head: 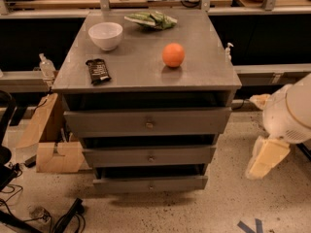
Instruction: Open bottom drawer
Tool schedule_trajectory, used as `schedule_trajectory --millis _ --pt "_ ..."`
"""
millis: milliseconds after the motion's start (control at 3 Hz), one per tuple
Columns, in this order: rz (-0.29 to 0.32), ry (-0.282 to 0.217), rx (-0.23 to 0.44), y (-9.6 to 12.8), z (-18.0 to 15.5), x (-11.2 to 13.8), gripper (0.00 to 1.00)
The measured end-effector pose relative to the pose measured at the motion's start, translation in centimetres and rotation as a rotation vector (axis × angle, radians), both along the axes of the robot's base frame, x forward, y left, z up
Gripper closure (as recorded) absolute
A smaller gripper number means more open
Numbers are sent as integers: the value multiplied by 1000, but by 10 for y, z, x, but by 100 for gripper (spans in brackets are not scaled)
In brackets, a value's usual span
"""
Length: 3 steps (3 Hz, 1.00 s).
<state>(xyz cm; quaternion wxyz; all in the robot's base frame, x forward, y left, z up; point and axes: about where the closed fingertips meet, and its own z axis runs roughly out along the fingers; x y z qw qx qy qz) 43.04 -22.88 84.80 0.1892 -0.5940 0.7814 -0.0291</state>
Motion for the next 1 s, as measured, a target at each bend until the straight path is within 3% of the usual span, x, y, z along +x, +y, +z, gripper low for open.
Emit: schedule_trajectory --millis 333,667,1000 --pt "36 -24 -14 -9 -91 -6 0" --pt "40 -85 -42 -14 -137 18 0" --pt "35 -166 -42 -14 -127 36 0"
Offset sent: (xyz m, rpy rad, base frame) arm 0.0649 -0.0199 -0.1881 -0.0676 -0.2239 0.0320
